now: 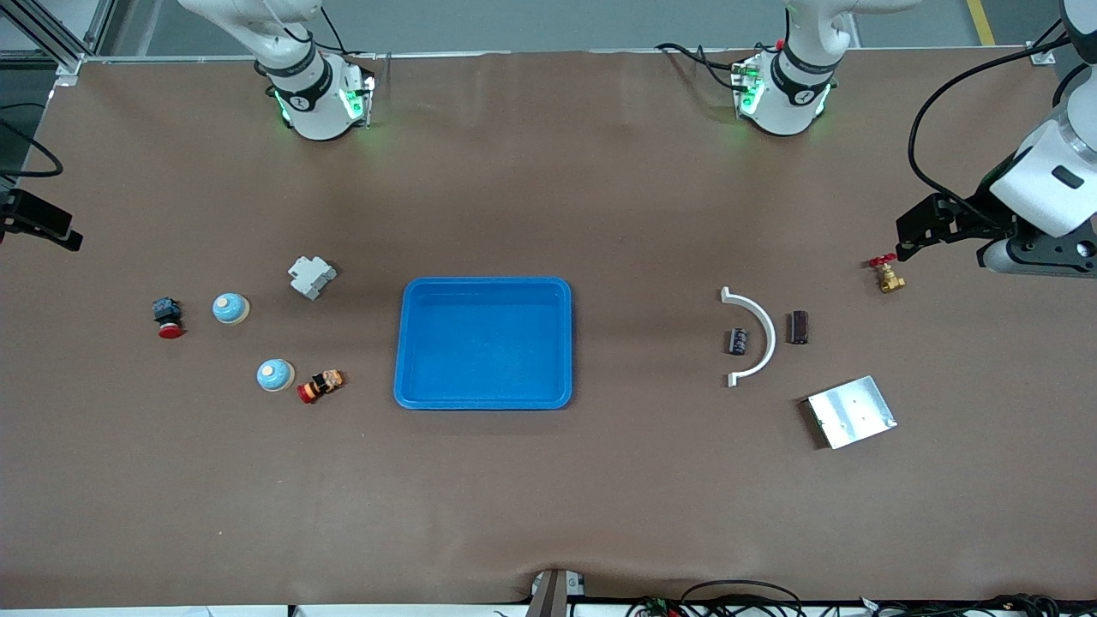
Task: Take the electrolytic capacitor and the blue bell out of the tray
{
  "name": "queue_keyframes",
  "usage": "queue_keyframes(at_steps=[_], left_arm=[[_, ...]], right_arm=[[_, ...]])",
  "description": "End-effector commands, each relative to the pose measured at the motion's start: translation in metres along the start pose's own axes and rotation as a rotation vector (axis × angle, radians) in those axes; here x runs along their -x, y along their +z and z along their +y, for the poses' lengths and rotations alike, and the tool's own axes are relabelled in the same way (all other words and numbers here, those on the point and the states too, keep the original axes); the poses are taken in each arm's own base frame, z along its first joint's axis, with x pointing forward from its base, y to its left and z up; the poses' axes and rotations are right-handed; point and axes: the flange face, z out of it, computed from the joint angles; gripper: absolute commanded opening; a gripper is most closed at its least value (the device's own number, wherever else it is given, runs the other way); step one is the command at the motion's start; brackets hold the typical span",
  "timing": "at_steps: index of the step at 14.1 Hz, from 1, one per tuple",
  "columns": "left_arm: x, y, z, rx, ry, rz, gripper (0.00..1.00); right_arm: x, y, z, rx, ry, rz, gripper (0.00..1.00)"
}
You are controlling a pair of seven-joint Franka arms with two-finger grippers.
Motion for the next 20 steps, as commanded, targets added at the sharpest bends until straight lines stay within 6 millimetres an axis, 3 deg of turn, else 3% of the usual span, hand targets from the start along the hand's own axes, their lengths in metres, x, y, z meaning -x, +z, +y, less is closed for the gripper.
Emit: queue_keyframes(at_steps=[1, 20], left_arm=[[0.0019, -0.0027, 0.0002, -0.001, 0.003, 0.0, 1.0], [0.0033, -0.0081, 0.0042, 0.004, 0.0, 0.012, 1.0]], right_arm=[[-0.0009, -0.0028, 0.0027, -0.015, -0.006, 0.004, 1.0], [-0.0012, -0.0037, 0.0015, -0.033, -0.006, 0.009, 1.0]])
